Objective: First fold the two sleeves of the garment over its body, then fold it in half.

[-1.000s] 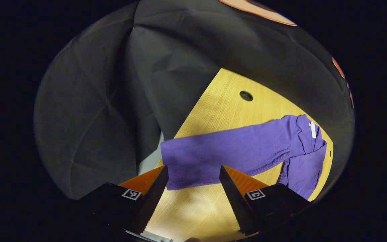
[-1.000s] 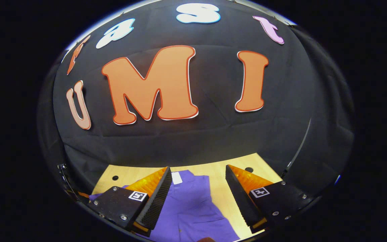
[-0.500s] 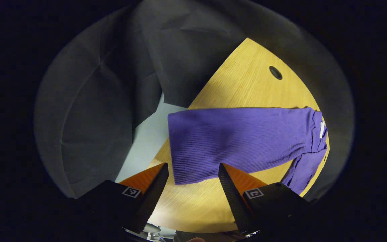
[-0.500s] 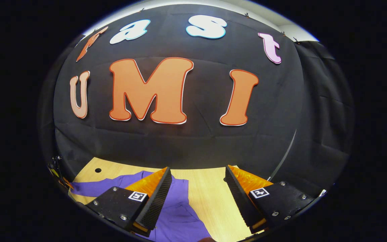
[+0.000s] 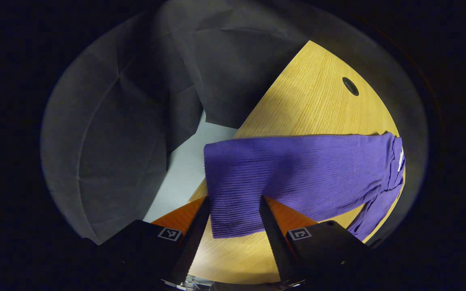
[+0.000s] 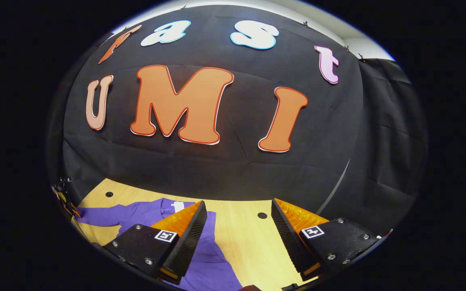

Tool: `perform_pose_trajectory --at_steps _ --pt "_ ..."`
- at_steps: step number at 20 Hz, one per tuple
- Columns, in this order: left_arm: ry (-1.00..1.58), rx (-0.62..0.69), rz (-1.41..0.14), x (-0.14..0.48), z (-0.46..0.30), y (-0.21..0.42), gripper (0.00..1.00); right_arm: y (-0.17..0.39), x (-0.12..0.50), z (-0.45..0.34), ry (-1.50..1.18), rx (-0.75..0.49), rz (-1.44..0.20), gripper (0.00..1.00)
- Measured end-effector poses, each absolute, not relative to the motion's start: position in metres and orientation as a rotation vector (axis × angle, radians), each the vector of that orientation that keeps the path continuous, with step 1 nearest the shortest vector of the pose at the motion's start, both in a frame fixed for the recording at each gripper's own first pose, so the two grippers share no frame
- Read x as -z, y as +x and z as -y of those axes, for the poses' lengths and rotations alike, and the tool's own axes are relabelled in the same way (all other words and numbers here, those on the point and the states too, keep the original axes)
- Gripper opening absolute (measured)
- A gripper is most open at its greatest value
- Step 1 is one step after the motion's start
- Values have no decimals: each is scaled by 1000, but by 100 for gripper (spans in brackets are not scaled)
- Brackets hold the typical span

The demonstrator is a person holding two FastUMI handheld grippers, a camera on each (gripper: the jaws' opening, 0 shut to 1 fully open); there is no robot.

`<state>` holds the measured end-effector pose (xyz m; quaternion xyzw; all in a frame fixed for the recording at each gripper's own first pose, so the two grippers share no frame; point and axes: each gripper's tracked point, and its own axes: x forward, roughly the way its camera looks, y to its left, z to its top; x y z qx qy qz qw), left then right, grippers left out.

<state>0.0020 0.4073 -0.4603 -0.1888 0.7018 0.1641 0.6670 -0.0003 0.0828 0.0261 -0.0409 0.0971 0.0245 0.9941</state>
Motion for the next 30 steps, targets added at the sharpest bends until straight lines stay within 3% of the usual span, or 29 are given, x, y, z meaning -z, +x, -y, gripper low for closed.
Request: perform_pose_trajectory --at_steps 1,2,4,5,6,9,18,30 --pt "-434 -371 -1580 462 -406 5 77 -1 -25 -80 -83 -46 -194 96" --pt "-429 -359 -1586 462 -404 8 59 0 -22 -76 -81 -45 -200 95" --pt "-435 -339 -1589 462 -397 11 32 2 -17 -71 -69 -46 -210 95" --pt "-433 -339 -1595 461 -393 12 26 2 -14 -68 -65 -45 -215 95" --pt "-433 -334 -1599 457 -390 12 12 5 -9 -64 -65 -45 -224 95" --pt "-414 -277 -1545 438 -375 29 7 12 1 -52 -69 -33 -245 96" --pt "-271 -79 -1394 329 -305 71 7 28 12 -46 -26 -85 -258 95" --pt "-143 186 -1246 220 -115 139 7 42 33 -9 -28 -131 -258 96"
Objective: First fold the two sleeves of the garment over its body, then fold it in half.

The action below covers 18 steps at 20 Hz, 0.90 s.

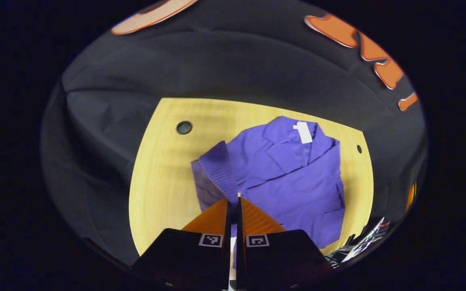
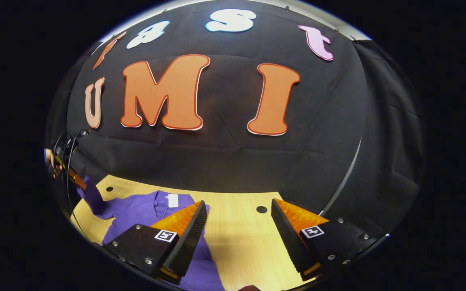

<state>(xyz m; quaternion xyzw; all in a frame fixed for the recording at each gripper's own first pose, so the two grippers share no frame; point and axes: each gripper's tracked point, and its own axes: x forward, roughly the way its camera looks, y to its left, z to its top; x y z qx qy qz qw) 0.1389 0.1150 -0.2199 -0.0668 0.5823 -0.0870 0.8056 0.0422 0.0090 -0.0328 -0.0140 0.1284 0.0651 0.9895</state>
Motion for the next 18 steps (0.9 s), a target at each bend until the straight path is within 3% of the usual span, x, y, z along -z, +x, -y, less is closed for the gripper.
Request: perform_pose_trajectory --at_steps 7,15,17,18 --pt "-40 365 -1187 172 34 163 7 39 55 26 -20 -138 -279 95" --pt "108 552 -1142 167 181 176 7 39 85 60 -19 -139 -311 96" --pt "96 599 -1111 166 211 178 15 37 90 62 -32 -151 -324 96" --pt "76 618 -1098 165 220 174 32 37 94 60 -31 -159 -333 95"
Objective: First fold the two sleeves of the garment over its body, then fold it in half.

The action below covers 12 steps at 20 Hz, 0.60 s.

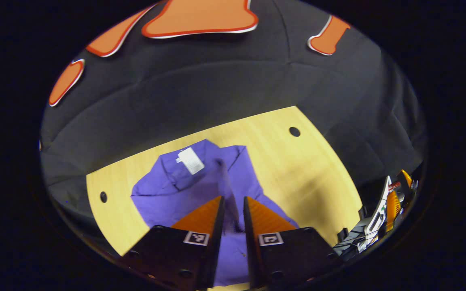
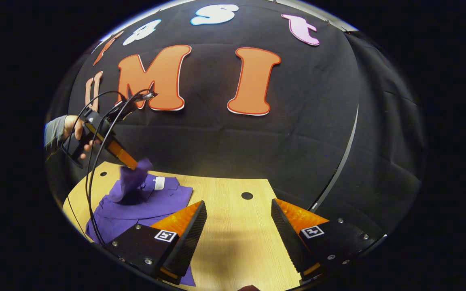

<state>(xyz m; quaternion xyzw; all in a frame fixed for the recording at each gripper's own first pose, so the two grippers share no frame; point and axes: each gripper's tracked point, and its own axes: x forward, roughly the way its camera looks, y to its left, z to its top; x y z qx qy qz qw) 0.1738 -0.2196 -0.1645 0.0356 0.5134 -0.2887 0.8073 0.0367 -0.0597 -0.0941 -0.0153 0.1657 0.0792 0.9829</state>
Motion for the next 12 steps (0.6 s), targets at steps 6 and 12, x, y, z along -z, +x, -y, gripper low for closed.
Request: perform_pose_trajectory --at_steps 6,12 --pt "78 576 -1045 159 182 151 73 31 106 49 -35 -189 -384 95" --pt "45 357 -945 157 62 124 97 14 123 3 -19 -224 -451 96"
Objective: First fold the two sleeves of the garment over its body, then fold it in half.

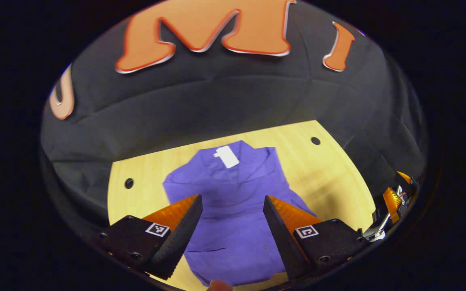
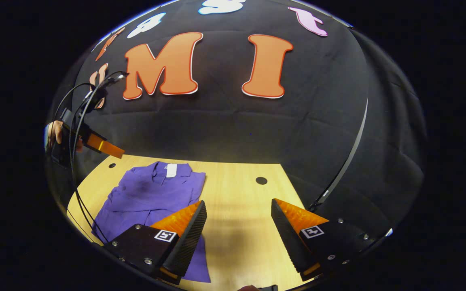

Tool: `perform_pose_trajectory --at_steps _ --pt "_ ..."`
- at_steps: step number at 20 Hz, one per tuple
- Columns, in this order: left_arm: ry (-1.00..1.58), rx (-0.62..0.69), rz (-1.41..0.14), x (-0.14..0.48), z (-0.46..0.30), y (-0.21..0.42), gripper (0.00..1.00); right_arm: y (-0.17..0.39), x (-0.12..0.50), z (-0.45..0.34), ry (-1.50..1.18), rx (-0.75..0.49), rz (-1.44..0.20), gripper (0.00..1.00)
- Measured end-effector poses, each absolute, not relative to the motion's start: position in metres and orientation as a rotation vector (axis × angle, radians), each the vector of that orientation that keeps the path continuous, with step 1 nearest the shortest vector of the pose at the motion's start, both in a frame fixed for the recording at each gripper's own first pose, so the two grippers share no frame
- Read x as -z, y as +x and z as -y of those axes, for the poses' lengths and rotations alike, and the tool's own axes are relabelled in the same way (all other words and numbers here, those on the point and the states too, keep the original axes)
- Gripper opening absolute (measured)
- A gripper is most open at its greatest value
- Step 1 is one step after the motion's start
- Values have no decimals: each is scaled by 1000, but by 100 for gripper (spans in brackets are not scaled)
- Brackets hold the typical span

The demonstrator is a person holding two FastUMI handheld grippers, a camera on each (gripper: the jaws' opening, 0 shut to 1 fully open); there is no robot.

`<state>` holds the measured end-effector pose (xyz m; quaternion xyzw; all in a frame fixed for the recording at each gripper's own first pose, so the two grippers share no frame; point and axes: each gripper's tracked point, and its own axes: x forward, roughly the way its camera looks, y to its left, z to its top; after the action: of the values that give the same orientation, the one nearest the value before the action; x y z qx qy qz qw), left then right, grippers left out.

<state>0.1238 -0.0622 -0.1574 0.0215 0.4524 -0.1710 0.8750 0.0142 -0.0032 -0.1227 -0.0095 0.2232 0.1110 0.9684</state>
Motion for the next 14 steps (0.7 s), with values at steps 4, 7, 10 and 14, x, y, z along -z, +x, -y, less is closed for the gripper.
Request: perform_pose_trajectory --at_steps 4,7,10,14 --pt "40 265 -969 179 -3 80 97 -3 143 -23 -48 -269 -535 96" --pt "48 213 -1001 201 -37 48 97 -16 160 -34 -51 -278 -591 96" --pt "28 169 -1026 220 -59 19 97 -25 178 -39 -77 -282 -647 96" --pt "12 132 -1067 245 -78 -14 97 -46 218 -49 -84 -306 -776 96"
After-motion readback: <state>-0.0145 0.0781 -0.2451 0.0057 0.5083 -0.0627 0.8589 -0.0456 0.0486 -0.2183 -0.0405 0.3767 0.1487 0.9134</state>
